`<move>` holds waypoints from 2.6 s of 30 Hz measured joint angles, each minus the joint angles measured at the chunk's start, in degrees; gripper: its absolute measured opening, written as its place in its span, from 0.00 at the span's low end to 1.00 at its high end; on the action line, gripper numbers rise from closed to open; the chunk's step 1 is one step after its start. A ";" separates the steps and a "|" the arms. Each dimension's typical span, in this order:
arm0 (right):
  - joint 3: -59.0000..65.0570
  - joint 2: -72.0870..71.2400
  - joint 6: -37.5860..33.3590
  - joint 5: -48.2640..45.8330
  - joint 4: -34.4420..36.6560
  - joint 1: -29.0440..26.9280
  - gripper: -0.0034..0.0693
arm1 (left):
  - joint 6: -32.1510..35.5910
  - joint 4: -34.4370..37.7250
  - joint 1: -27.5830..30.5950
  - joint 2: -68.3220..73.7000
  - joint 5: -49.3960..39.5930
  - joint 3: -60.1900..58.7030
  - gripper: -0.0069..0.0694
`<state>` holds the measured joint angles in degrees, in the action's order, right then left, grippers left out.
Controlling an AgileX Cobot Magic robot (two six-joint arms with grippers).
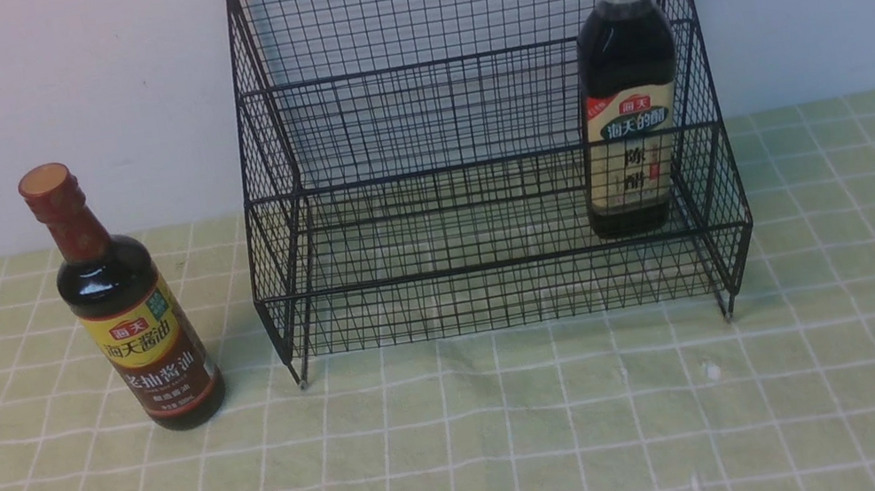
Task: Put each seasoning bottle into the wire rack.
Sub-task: Use the left arm to grab the condiment bottle closest to it
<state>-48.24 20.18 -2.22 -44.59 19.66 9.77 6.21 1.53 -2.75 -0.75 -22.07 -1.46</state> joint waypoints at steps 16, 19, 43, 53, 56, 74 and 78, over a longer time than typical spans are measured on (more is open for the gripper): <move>29.52 -20.90 -7.99 20.57 -0.15 0.00 0.03 | 0.00 0.00 0.00 0.00 0.00 0.00 0.08; 32.34 -20.90 -10.69 21.31 -5.93 0.00 0.03 | 0.00 0.00 0.00 0.00 0.00 0.00 0.08; 49.21 -20.90 -11.52 21.72 -12.79 -9.81 0.03 | -0.04 0.00 0.00 0.00 0.00 0.00 0.08; 49.21 -20.90 -11.52 21.72 -12.79 -9.81 0.03 | -0.04 0.00 0.00 0.00 0.00 0.00 0.08; 49.21 -20.90 -11.52 21.72 -12.79 -9.81 0.03 | -0.04 0.00 0.00 0.00 0.00 0.00 0.08; 49.21 -20.90 -11.52 21.72 -12.79 -9.81 0.03 | -0.04 -0.07 0.00 0.00 0.00 0.00 0.08; 49.21 -20.90 -11.52 21.72 -12.79 -9.81 0.03 | 0.03 0.07 0.00 0.00 0.55 -0.02 0.08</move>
<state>0.97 -0.72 -13.75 -22.88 6.87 -0.04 6.24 1.60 -2.75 -0.75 -21.52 -1.48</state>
